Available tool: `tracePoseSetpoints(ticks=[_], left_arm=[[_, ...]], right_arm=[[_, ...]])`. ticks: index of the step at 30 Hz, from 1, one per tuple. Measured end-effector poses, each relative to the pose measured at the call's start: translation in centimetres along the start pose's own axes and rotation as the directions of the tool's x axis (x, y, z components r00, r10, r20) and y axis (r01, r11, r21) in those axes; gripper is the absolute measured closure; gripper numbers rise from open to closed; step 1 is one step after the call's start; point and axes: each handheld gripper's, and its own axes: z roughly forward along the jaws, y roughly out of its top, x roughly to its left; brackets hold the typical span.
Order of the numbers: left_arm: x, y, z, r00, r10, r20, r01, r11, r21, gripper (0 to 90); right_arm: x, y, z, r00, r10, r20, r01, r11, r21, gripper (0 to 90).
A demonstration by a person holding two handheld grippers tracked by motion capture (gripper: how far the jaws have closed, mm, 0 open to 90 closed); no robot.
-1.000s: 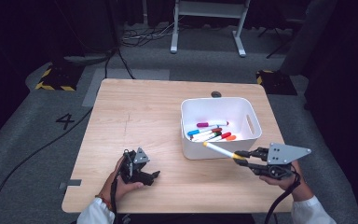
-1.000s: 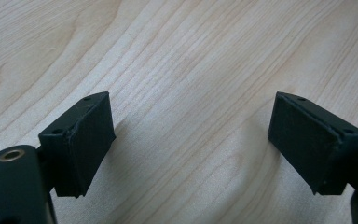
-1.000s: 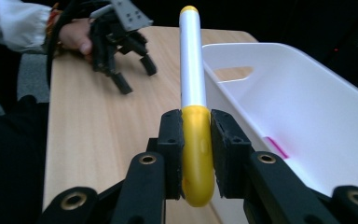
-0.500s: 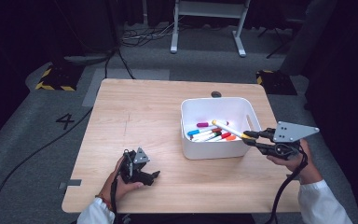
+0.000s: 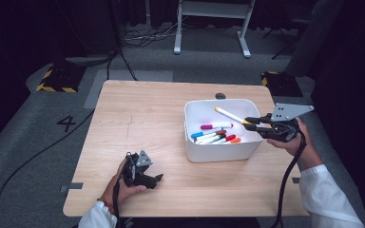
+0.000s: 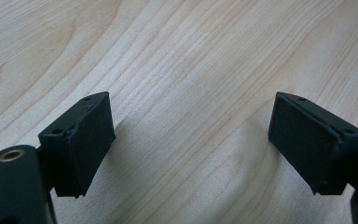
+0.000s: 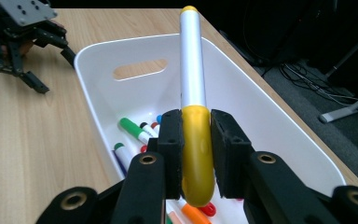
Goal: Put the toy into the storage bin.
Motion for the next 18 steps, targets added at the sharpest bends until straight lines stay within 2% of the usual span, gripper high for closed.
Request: tracePoseSetpoints(ticks=[3, 10, 14, 18], left_arm=[[0.0, 0.0, 0.0, 1.0, -0.001, 0.0, 0.001, 1.0, 0.0, 14.4], [0.0, 0.0, 0.0, 1.0, 0.0, -0.001, 0.0, 1.0, 0.0, 14.4], [0.0, 0.0, 0.0, 1.0, 0.0, 0.0, 0.0, 1.0, 0.0, 14.4], [0.0, 0.0, 0.0, 1.0, 0.0, 0.001, 0.0, 1.0, 0.0, 14.4]], right_arm=[[-0.9, 0.1, 0.5, 0.9995, 0.017, -0.028, -0.017, 1.0, 0.012, 75.4], [-2.1, 0.6, 2.3, 0.9974, -0.011, -0.071, 0.017, 0.997, 0.076, 75.4], [-2.9, 0.5, 3.8, 0.9961, -0.003, -0.089, 0.015, 0.991, 0.129, 75.4], [-2.9, 0.6, 5.1, 0.9919, -0.012, -0.127, 0.035, 0.983, 0.183, 75.4]])
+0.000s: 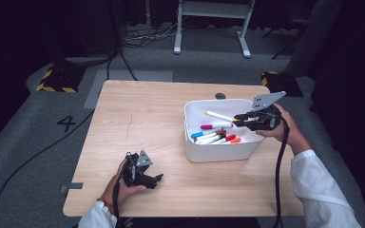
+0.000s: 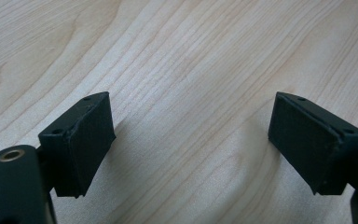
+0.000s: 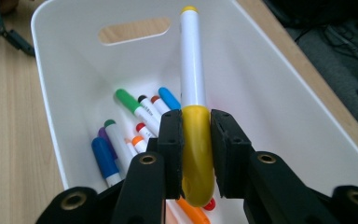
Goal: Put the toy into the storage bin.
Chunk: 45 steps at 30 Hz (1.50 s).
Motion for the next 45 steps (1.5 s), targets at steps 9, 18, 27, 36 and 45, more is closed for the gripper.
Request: tracePoseSetpoints(ticks=[9, 18, 27, 36, 45], left_arm=[[0.0, 0.0, 0.0, 1.0, -0.001, 0.001, 0.001, 1.0, 0.0, 14.4], [0.0, 0.0, 0.0, 1.0, 0.001, -0.001, -0.001, 1.0, 0.0, 14.4], [0.0, 0.0, 0.0, 1.0, 0.0, 0.0, 0.0, 1.0, 0.0, 14.4], [0.0, 0.0, 0.0, 1.0, 0.001, -0.002, -0.001, 1.0, 0.0, 14.4], [0.0, 0.0, 0.0, 1.0, 0.001, -0.001, -0.001, 1.0, 0.0, 14.4]], right_arm=[[0.5, 0.8, 2.8, 0.992, -0.058, -0.112, 0.076, 0.984, 0.162, 75.4], [0.9, 0.8, 4.8, 0.9749, -0.083, -0.207, 0.143, 0.945, 0.296, 75.4], [1.4, 0.9, 5.4, 0.9676, -0.08, -0.239, 0.165, 0.918, 0.361, 75.3], [1.6, 0.8, 5.2, 0.9712, -0.066, -0.229, 0.146, 0.925, 0.352, 73.8], [1.4, 0.5, 4.3, 0.9861, -0.056, -0.156, 0.096, 0.961, 0.26, 64.0]])
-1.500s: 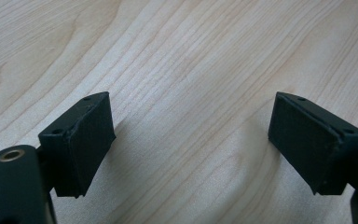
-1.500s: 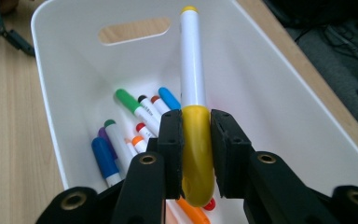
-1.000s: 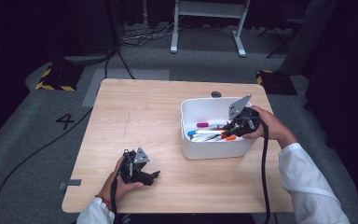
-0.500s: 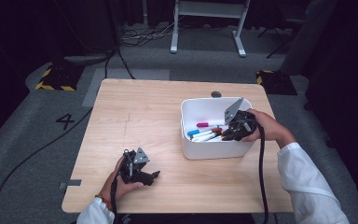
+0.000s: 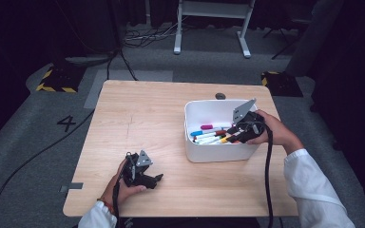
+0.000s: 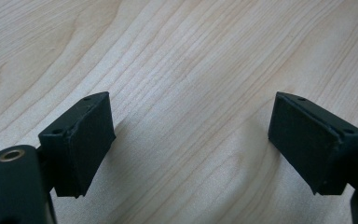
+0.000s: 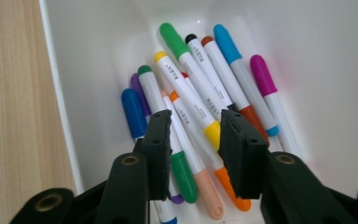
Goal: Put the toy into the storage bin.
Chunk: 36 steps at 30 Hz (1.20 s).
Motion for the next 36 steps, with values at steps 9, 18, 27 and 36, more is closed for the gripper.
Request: tracePoseSetpoints(ticks=[9, 18, 27, 36], left_arm=[[0.0, 0.0, 0.0, 1.0, 0.0, 0.0, 0.0, 1.0, 0.0, 14.4], [0.0, 0.0, 0.0, 1.0, 0.0, 0.0, 0.0, 1.0, 0.0, 14.4], [0.0, 0.0, 0.0, 1.0, 0.0, 0.0, 0.0, 1.0, 0.0, 14.4], [-0.1, 0.0, 0.0, 1.0, -0.007, 0.0, 0.007, 1.0, 0.0, 14.5]], right_arm=[[0.0, -0.5, -0.7, 0.9933, 0.08, 0.083, -0.074, 0.995, -0.07, 48.8], [0.1, -0.7, -1.4, 0.9729, 0.176, 0.15, -0.149, 0.974, -0.173, 28.4], [0.8, -0.7, -2.5, 0.9402, 0.251, 0.231, -0.188, 0.947, -0.261, 21.3], [2.3, -1.0, -3.9, 0.9153, 0.293, 0.277, -0.195, 0.923, -0.333, 22.2]])
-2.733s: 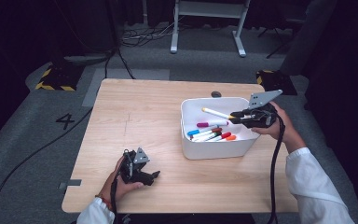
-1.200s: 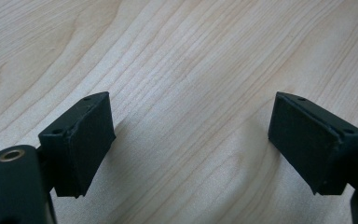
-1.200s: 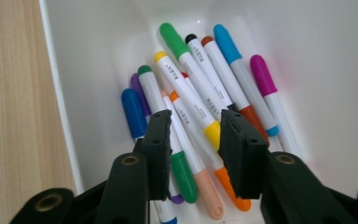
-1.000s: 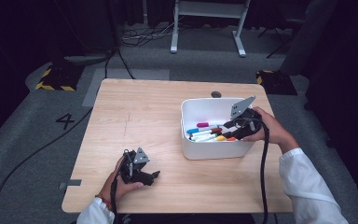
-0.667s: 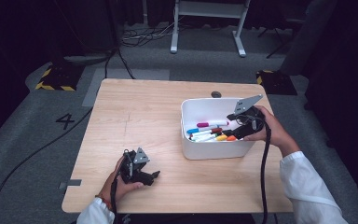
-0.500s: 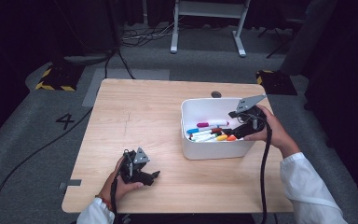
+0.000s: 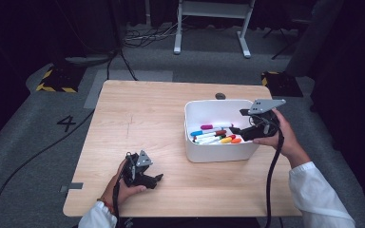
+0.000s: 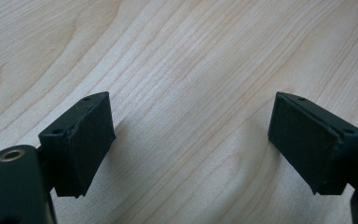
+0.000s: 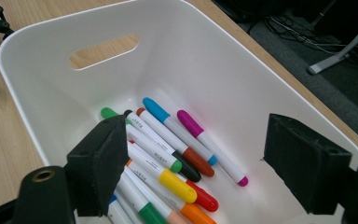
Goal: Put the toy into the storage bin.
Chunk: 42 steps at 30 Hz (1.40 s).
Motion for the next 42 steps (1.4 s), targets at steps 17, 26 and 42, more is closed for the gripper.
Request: tracePoseSetpoints(ticks=[17, 26, 42], left_arm=[[0.0, 0.0, 0.0, 1.0, 0.001, -0.001, -0.001, 1.0, 0.0, 14.5], [0.0, 0.0, 0.0, 1.0, -0.001, 0.001, 0.001, 1.0, 0.0, 14.4], [0.0, 0.0, 0.0, 1.0, -0.004, -0.002, 0.004, 1.0, 0.0, 14.4]], right_arm=[[2.6, -1.7, -3.8, 0.9967, -0.036, 0.073, 0.04, 0.998, -0.054, 22.0], [3.6, -3.6, -5.3, 0.9968, -0.041, 0.068, 0.044, 0.998, -0.044, 21.7], [5.2, -8.1, -5.9, 0.9969, -0.012, 0.078, 0.014, 1.0, -0.026, 21.3]])
